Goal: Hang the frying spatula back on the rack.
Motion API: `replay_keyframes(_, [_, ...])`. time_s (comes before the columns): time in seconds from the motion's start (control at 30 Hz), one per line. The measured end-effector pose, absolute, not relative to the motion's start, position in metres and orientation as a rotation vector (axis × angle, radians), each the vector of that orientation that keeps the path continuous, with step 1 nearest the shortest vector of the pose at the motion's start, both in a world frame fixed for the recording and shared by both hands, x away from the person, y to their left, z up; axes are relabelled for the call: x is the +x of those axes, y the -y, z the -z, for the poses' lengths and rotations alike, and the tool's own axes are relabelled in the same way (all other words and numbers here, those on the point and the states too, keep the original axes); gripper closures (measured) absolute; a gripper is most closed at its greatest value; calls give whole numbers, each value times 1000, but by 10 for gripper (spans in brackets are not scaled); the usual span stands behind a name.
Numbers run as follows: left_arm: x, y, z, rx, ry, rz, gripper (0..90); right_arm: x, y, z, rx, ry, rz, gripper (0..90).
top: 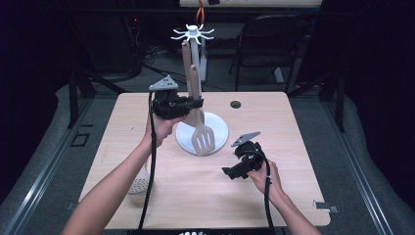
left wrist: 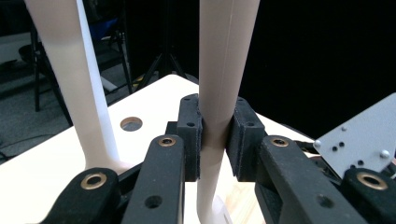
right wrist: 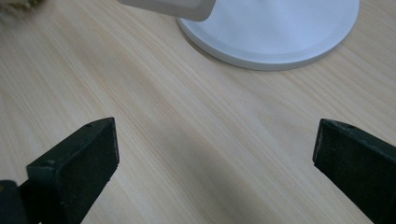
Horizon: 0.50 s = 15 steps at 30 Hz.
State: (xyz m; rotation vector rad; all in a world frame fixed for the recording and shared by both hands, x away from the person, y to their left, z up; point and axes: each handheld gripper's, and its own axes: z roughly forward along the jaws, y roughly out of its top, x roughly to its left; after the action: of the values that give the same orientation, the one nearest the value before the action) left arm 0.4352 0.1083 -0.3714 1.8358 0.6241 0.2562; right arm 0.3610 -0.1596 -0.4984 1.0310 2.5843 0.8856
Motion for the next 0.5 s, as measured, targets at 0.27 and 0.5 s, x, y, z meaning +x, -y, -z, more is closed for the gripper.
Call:
replay_keyframes(0.27, [444,-102,357,1841,-607,-271,772,361,158,500,1029,-2584,-887,5])
replay_keyframes(0.5, [452,-97,351,1847,-601,-276,772,361,158,500,1021,-2588,-877,5])
